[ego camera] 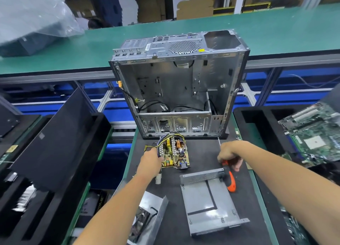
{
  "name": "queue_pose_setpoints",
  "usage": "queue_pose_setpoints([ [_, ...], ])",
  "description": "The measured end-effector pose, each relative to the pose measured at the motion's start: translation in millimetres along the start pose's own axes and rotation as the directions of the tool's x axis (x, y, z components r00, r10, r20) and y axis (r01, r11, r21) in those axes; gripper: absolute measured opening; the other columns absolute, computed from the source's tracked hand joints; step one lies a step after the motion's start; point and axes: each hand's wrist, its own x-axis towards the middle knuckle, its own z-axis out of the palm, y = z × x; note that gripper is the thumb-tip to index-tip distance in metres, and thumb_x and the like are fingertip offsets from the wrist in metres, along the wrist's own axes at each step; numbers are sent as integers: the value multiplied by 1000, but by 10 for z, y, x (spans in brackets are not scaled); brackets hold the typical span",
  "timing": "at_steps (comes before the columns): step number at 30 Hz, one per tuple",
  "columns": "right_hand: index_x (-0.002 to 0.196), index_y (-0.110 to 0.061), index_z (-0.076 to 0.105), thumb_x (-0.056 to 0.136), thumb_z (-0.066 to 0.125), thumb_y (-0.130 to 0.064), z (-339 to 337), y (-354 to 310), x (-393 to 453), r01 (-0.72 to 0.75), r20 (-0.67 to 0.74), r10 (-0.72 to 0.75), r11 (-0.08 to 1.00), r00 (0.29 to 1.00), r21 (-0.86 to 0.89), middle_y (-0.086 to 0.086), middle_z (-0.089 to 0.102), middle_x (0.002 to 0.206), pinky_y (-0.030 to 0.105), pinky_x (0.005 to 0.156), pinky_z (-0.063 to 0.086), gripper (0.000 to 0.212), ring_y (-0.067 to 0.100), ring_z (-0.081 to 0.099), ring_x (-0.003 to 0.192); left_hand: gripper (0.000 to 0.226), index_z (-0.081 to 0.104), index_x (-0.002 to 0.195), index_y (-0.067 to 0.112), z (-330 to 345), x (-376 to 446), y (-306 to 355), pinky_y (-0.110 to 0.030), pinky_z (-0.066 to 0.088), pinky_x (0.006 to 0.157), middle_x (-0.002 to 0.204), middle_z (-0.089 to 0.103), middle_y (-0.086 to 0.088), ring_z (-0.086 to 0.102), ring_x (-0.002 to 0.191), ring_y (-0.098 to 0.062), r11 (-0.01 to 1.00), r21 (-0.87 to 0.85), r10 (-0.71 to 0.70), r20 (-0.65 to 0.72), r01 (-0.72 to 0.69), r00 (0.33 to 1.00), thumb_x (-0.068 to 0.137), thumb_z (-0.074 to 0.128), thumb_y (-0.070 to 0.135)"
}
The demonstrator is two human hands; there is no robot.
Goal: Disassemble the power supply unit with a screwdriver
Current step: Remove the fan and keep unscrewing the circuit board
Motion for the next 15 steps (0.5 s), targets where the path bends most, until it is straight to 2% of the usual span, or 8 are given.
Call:
queue_pose_setpoints([
  [2,94,6,60,89,53,-18,10,-27,-29,10,-26,-11,999,1000,-50,27,72,89,32,54,58,26,31,66,52,17,50,99,10,12,-8,13,-42,53,77,95,62,-12,61,89,-31,999,36,15,-18,-14,1000,94,56,26],
  [4,96,4,60,89,52,-20,13,-59,-71,18,-43,-23,994,999,-107,27,71,98,30,50,56,26,28,65,49,20,50,101,9,11,-9,27,-43,53,78,97,64,-13,62,90,-31,998,63,22,-28,-20,999,94,56,27],
  [7,86,0,62,89,49,-18,18,-116,-109,24,-50,-33,987,998,-160,24,73,93,25,45,51,23,24,63,48,22,50,102,9,-5,7,37,-42,54,79,100,64,-13,62,92,-31,994,104,18,-20,-16,1000,94,56,29],
  [9,85,1,66,87,46,-15,25,-165,-130,19,-58,-31,981,998,-194,21,73,84,26,49,51,25,22,62,47,24,50,103,8,-9,19,42,-42,54,79,102,63,-14,63,93,-31,992,125,21,-16,-18,1000,94,57,29],
  [12,73,-5,61,90,48,-15,16,-235,-181,8,-111,-37,967,993,-254,10,59,60,24,43,45,23,12,51,26,27,51,105,6,-24,29,70,-40,54,80,105,62,-15,63,95,-32,986,165,28,-5,-27,1000,94,58,29],
  [13,69,-8,57,92,49,-15,15,-253,-188,5,-127,-39,966,991,-259,8,56,60,24,41,41,25,11,46,21,27,51,106,5,-25,36,74,-40,54,80,105,62,-16,63,95,-32,986,164,28,-3,-27,1000,94,58,28],
  [15,66,-9,55,94,49,-16,17,-277,-216,9,-129,-47,961,991,-277,10,67,75,25,43,40,29,13,47,26,27,52,106,5,-24,43,76,-40,54,81,106,62,-16,63,95,-32,988,153,22,5,-22,1000,94,58,28],
])
